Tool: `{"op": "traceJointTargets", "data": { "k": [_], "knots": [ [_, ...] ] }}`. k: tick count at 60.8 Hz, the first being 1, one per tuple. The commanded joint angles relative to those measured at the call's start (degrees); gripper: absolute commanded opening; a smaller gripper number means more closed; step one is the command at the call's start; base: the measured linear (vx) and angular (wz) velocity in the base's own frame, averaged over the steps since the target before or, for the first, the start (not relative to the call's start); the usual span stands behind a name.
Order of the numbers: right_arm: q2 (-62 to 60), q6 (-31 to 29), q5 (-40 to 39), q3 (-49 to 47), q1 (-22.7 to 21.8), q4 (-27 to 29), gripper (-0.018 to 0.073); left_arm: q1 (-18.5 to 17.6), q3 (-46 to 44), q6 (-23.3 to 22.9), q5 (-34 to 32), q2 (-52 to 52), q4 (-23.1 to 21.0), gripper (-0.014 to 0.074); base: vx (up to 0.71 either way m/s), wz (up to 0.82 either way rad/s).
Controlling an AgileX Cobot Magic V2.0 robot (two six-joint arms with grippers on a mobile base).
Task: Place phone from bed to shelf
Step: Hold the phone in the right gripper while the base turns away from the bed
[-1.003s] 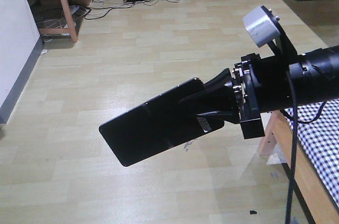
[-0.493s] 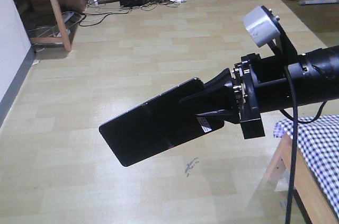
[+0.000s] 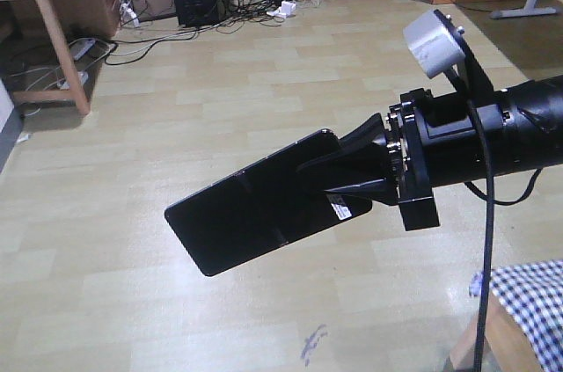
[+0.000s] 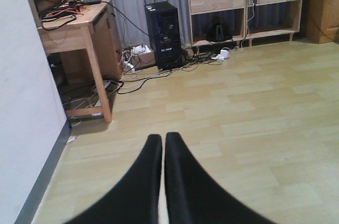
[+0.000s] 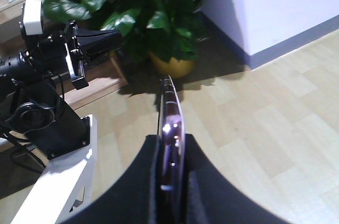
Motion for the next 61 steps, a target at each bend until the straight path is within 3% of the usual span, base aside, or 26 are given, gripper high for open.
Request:
{"op": "traceJointTargets", "data": {
  "k": [1, 61],
  "knots": [
    [-1.92, 0.15, 4.02, -1.44, -0.15, 5.22, -0.0002, 0.07, -1.32, -0.33, -4.12, -0.38, -0.52, 0.0001, 0.46, -0.08],
    [-1.92, 0.15, 4.03, -1.44, -0.15, 5.22, -0.0002, 0.07, -1.32, -0.33, -4.12, -0.38, -0.52, 0.0001, 0.48, -0.12]
  ]
}}
